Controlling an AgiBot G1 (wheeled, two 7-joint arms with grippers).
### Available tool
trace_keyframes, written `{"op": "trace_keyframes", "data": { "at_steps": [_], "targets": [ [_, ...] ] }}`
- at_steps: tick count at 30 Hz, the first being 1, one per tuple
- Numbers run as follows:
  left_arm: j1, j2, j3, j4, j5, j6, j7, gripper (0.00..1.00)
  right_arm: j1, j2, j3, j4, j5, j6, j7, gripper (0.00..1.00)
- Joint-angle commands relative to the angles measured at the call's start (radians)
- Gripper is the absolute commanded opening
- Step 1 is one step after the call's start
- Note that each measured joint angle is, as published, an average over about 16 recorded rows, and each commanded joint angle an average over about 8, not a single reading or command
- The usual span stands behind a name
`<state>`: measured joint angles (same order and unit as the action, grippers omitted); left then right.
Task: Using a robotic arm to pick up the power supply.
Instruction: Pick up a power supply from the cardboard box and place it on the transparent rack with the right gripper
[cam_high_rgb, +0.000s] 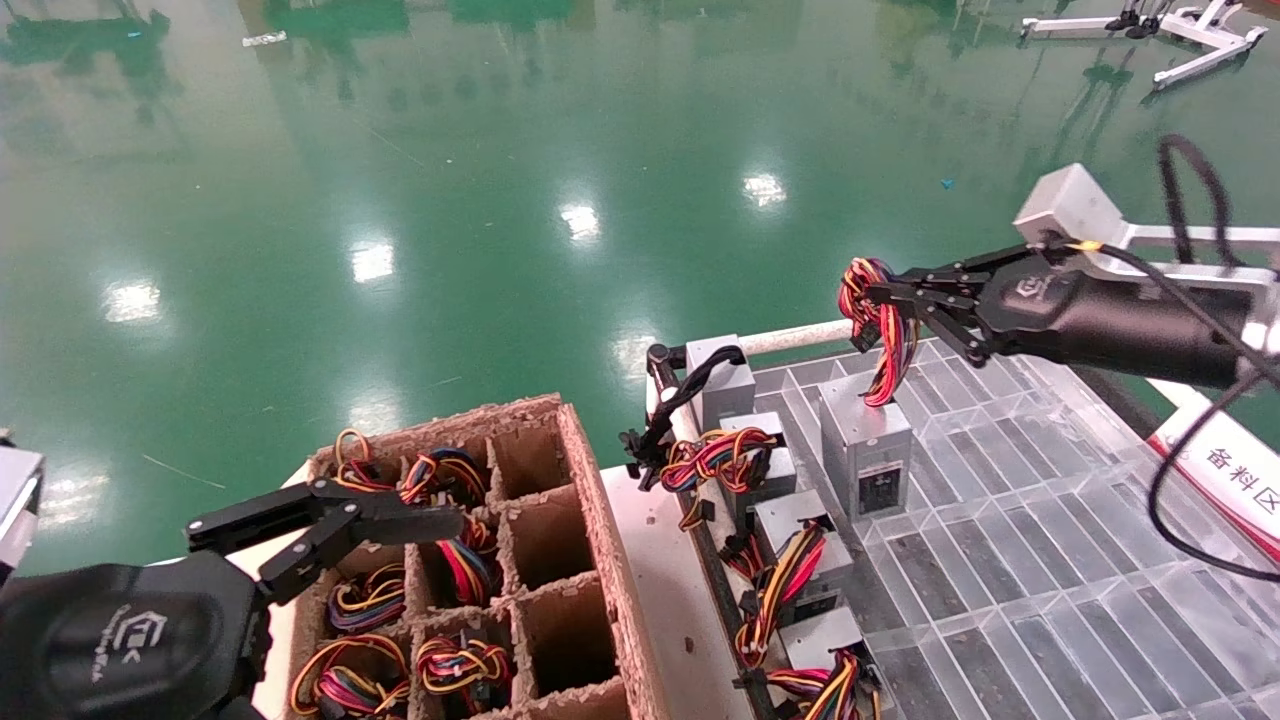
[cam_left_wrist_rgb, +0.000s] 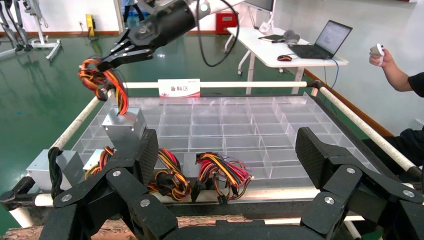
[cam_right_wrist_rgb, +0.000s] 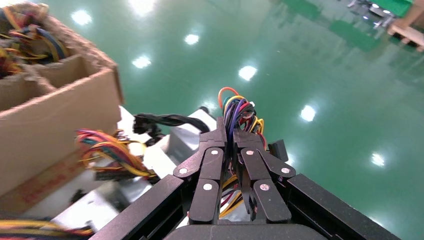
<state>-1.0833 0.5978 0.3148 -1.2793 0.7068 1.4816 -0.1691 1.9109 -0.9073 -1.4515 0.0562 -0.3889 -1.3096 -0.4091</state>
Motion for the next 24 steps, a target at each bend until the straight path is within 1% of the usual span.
{"op": "trace_keyframes", "data": {
  "at_steps": [1, 12, 24],
  "targets": [
    [0.0, 0.0, 0.0, 0.0, 0.0, 0.0, 0.0, 1.0, 0.0, -0.026, 0.0, -0.018, 0.0, 0.028, -0.008, 0.0],
    [0.0, 0.0, 0.0, 0.0, 0.0, 0.0, 0.0, 1.0, 0.001, -0.128, 0.008, -0.056, 0.011, 0.159, -0.008, 0.0],
    [0.0, 0.0, 0.001, 0.0, -0.001, 0.0, 0.0, 1.0, -0.003, -0.246, -0.008, -0.063, -0.013, 0.297, -0.004, 0.0]
  ]
}}
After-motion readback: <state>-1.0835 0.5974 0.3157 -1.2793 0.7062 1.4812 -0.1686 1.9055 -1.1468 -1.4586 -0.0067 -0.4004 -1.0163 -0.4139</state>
